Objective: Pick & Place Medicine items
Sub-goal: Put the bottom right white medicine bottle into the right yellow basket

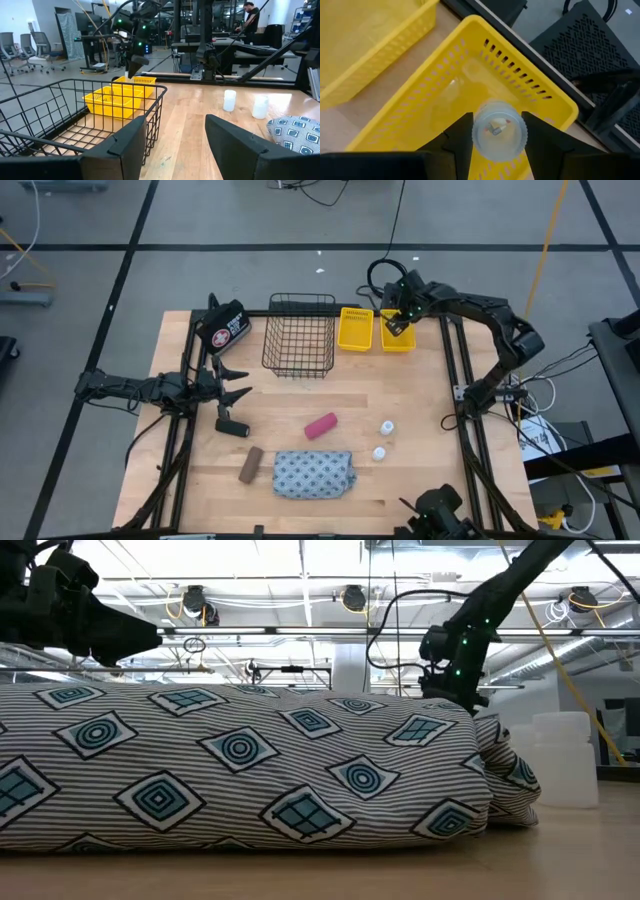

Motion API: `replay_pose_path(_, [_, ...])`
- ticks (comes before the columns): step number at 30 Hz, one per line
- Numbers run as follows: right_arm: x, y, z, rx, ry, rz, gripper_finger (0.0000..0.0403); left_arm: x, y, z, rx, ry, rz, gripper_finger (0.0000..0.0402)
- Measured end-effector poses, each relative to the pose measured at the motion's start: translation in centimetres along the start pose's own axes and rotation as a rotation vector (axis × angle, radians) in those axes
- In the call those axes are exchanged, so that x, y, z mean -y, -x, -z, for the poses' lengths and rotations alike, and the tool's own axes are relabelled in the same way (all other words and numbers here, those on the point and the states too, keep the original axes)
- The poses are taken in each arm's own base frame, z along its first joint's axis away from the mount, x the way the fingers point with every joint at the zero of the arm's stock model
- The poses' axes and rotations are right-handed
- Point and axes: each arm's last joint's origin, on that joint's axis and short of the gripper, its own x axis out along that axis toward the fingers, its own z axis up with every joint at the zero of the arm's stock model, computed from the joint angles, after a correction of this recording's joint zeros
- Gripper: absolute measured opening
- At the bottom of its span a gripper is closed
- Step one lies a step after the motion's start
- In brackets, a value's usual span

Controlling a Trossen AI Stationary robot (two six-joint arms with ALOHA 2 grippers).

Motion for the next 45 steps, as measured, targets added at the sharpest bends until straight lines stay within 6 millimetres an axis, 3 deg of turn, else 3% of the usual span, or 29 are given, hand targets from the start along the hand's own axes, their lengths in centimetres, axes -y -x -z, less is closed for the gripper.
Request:
replay_pose_path(11, [-0.1,-1.1,-0.7,0.045,-0.02,0.001,0.0141,0.0,0.0,0.0,0.0,0.0,-0.001,0.0214])
replay_pose_path(26, [-1.9,-1.5,-1.2,0.084,0.03,-0.019,0.0141,0.0,0.0,0.0,0.0,0.0,0.0,0.0214])
replay_pose_path(45, [-2.1,-2.6,0.1,0.052,0.032,-0.022,0.0141,0.0,0.0,0.0,0.0,0.0,0.0,0.0214])
